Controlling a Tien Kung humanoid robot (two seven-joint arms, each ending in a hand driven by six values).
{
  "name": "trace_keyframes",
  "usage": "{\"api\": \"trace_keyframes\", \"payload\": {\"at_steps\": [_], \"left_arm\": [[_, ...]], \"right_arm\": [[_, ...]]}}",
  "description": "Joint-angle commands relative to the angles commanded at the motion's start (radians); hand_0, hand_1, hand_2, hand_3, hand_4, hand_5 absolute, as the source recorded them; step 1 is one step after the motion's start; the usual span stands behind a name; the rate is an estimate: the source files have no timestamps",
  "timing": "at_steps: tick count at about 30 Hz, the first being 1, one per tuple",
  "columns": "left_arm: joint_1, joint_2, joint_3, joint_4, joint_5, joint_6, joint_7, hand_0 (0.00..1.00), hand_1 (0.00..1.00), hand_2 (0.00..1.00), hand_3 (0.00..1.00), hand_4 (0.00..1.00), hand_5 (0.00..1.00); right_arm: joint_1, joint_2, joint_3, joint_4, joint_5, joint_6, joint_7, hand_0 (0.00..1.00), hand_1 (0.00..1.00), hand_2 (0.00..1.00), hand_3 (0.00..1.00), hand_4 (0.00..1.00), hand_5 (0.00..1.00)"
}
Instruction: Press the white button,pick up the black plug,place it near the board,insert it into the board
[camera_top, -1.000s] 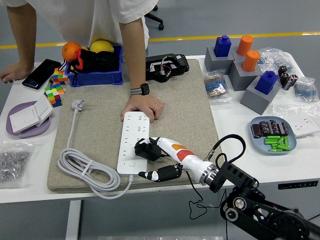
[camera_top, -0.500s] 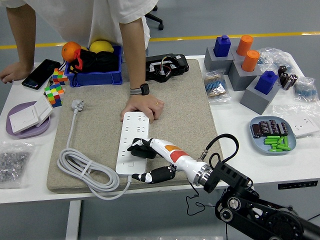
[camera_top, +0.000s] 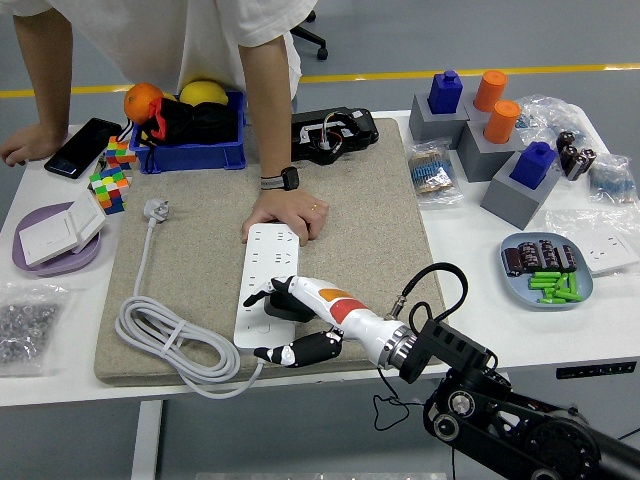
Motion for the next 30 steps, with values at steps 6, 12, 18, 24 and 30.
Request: {"api": "trace_keyframes", "payload": {"at_steps": [6, 12, 18, 24, 30], "left_arm": [[-0.001, -0.001, 0.000, 0.000, 0.007, -0.001, 0.001, 0.649, 0.638, 0.631, 0.677, 0.509, 0.110], [0.001, 0.001, 0.000, 0.000, 0.004, 0.000, 0.001, 0.649, 0.638, 0.631, 0.677, 0.509, 0.112], [-0.011, 0.005, 0.003, 0.000, 0.014, -0.003, 0.003, 0.649, 0.638, 0.630, 0.677, 0.509, 0.112], [-0.005, 0.004, -0.001, 0.000, 0.013, -0.002, 0.002, 0.649, 0.638, 0.630, 0.676, 0.509, 0.111], [-0.004, 0.005, 0.001, 0.000, 0.013, -0.003, 0.002, 0.649, 0.638, 0.630, 0.677, 0.510, 0.114]], "right_arm": [[-0.002, 0.001, -0.008, 0.003, 0.001, -0.003, 0.007, 0.834, 0.768, 0.722, 0.656, 0.833, 0.188], [0.002, -0.001, 0.000, 0.002, 0.004, -0.004, 0.012, 0.825, 0.766, 0.719, 0.649, 0.828, 0.183], [0.021, 0.011, -0.031, -0.030, 0.016, -0.002, 0.020, 0.823, 0.763, 0.717, 0.650, 0.828, 0.183], [0.040, 0.023, -0.049, -0.044, 0.023, -0.001, 0.023, 0.820, 0.761, 0.714, 0.646, 0.825, 0.182], [0.050, 0.034, -0.061, -0.055, 0.019, 0.001, 0.019, 0.821, 0.760, 0.712, 0.643, 0.823, 0.180]]}}
